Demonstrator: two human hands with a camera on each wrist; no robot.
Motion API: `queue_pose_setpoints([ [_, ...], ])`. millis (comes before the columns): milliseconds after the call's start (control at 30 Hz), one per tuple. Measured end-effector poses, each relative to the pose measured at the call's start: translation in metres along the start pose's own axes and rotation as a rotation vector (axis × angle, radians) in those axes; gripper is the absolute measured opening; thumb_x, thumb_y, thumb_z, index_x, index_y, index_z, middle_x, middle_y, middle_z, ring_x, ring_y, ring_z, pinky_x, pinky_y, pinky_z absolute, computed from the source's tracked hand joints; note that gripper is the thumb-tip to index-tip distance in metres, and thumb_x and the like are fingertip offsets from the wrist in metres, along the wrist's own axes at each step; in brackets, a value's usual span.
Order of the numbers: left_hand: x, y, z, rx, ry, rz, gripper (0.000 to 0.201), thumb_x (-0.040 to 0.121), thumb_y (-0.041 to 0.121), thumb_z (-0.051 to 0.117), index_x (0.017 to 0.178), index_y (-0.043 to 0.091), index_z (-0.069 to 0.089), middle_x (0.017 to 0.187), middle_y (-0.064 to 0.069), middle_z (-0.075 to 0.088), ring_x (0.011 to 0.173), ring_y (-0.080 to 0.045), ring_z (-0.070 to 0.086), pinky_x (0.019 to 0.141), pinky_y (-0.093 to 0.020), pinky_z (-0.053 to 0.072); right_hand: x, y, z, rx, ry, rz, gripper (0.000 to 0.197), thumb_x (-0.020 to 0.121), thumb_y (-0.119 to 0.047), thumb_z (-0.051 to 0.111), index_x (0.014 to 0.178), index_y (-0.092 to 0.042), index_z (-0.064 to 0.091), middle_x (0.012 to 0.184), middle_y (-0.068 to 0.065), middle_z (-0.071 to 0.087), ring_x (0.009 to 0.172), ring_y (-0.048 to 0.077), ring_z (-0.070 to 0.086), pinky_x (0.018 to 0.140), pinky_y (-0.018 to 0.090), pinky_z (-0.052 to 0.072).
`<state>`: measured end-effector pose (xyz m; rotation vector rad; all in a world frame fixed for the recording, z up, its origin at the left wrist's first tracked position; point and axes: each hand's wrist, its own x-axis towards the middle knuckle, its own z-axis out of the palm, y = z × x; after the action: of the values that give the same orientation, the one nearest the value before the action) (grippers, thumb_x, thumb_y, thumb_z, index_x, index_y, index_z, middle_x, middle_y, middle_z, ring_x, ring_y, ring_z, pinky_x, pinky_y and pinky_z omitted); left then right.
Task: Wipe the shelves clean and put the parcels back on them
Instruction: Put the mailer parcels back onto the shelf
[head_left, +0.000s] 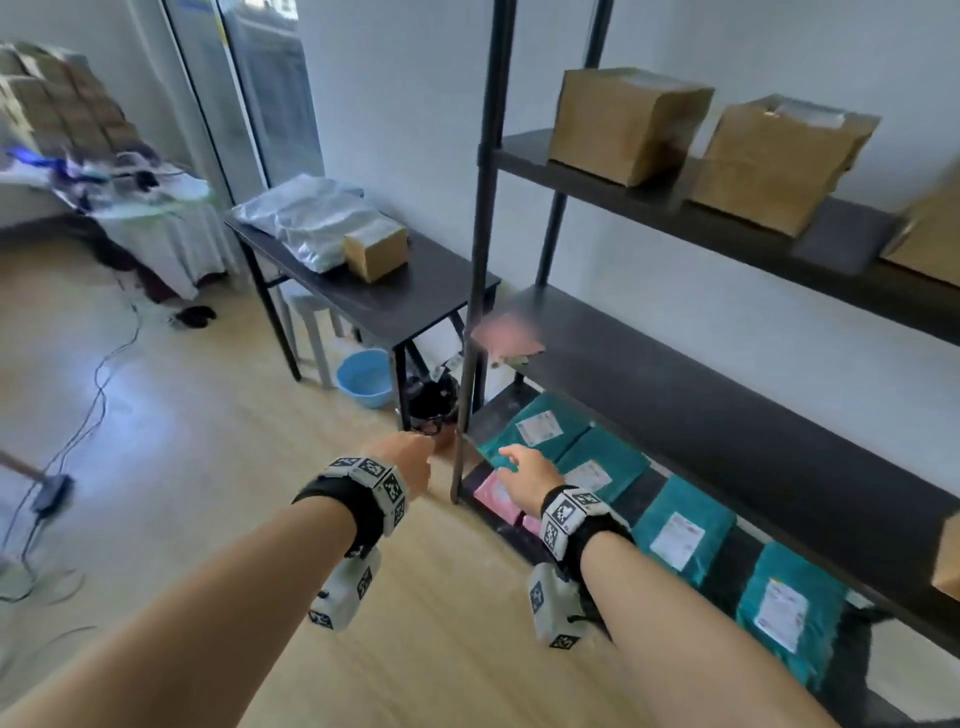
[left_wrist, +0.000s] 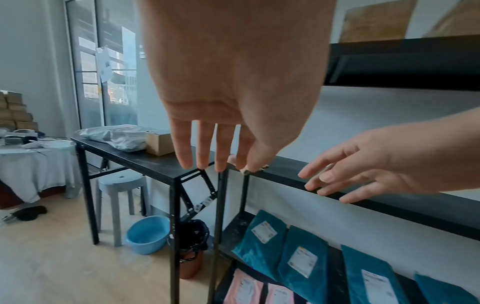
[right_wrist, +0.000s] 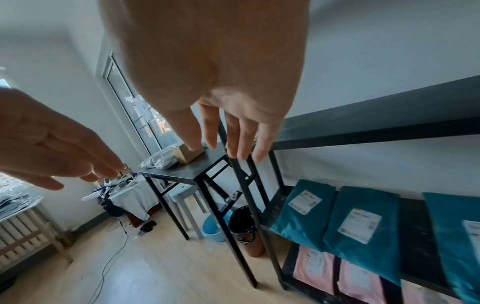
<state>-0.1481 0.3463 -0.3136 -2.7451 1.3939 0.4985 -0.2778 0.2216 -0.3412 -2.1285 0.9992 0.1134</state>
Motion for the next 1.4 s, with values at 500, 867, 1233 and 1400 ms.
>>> queue_pose_setpoints([
  [500,0.134,-0.236,-0.083,-0.023,-0.022,-0.091,0.034,0.096,0.021,0.042,0.128,0.013,0.053,0.13,-0.01,0.055,0.117,-0.028,0.055,0.097,-0.035,0.045,0.17,-0.221,0.056,-0.064,0.021,-0.016,0.043,0.096,-0.023,0.048,0.138,-0.014,0.047,0.139,0.01,0.051,0.127,0.028,0.048,0.102,0.029,0.038],
  [867,0.315,-0.323,-0.136,0.008,-0.058,-0.121,0.028,0.094,0.021,0.044,0.116,0.011,0.06,0.117,-0.01,0.061,0.107,-0.027,0.06,0.087,-0.033,0.048,0.371,-0.289,0.049,-0.009,-0.036,0.0,0.044,0.095,-0.024,0.051,0.138,-0.015,0.048,0.139,0.008,0.051,0.128,0.025,0.048,0.106,0.03,0.035],
  [1233,0.477,-0.375,-0.184,-0.1,-0.118,-0.086,0.035,0.095,0.026,0.044,0.126,0.016,0.056,0.127,-0.008,0.057,0.117,-0.028,0.053,0.095,-0.03,0.044,0.524,-0.323,0.026,0.235,-0.009,0.121,0.047,0.096,-0.026,0.052,0.141,-0.016,0.043,0.139,0.009,0.05,0.126,0.024,0.049,0.106,0.036,0.039],
  [1400,0.551,-0.382,-0.199,-0.225,-0.139,-0.036,0.04,0.098,0.026,0.042,0.135,0.013,0.048,0.137,-0.007,0.05,0.126,-0.026,0.047,0.104,-0.032,0.038,0.575,-0.331,0.019,0.437,0.055,0.238,0.064,0.095,-0.026,0.056,0.149,-0.014,0.024,0.144,0.011,0.044,0.13,0.025,0.046,0.107,0.035,0.036],
])
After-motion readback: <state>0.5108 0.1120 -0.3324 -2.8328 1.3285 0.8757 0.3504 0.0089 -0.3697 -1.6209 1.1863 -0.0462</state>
